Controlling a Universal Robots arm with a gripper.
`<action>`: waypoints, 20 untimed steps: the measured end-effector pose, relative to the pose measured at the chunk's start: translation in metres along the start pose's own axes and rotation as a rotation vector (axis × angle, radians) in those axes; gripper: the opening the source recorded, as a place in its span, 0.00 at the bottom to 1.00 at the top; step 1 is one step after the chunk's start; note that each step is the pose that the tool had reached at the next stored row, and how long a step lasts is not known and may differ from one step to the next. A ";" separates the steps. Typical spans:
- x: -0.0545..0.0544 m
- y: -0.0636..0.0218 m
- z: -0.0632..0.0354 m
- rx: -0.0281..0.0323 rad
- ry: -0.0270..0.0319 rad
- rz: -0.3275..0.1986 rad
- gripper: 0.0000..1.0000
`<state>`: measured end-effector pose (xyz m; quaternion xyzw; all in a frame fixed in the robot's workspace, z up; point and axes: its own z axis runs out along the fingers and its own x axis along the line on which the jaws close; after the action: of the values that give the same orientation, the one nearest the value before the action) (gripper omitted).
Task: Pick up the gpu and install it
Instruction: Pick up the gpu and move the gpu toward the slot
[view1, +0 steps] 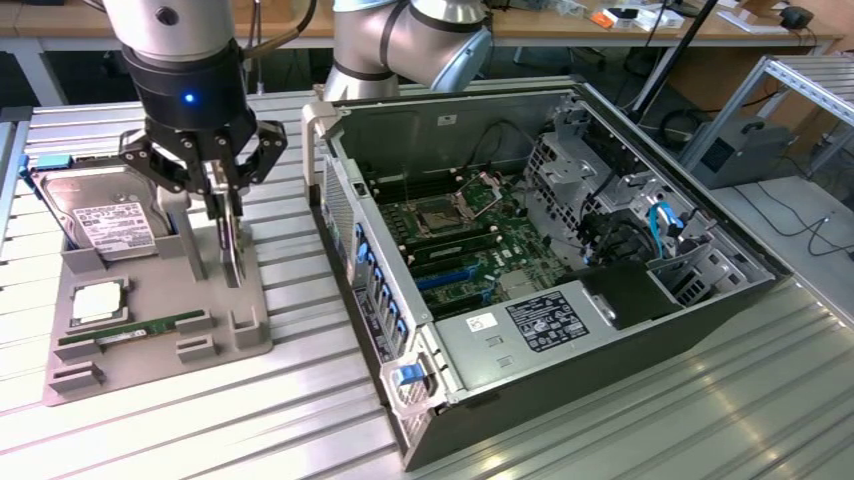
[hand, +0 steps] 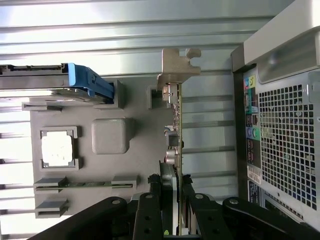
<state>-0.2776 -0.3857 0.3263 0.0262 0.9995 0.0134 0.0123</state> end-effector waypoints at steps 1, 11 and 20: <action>0.000 0.0000 -0.0003 0.0000 0.0000 0.000 0.27; 0.000 0.0001 -0.0036 -0.0001 -0.0001 0.000 0.27; 0.000 0.0002 -0.0068 0.0000 0.0000 0.000 0.27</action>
<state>-0.2776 -0.3857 0.3332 0.0262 0.9995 0.0135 0.0123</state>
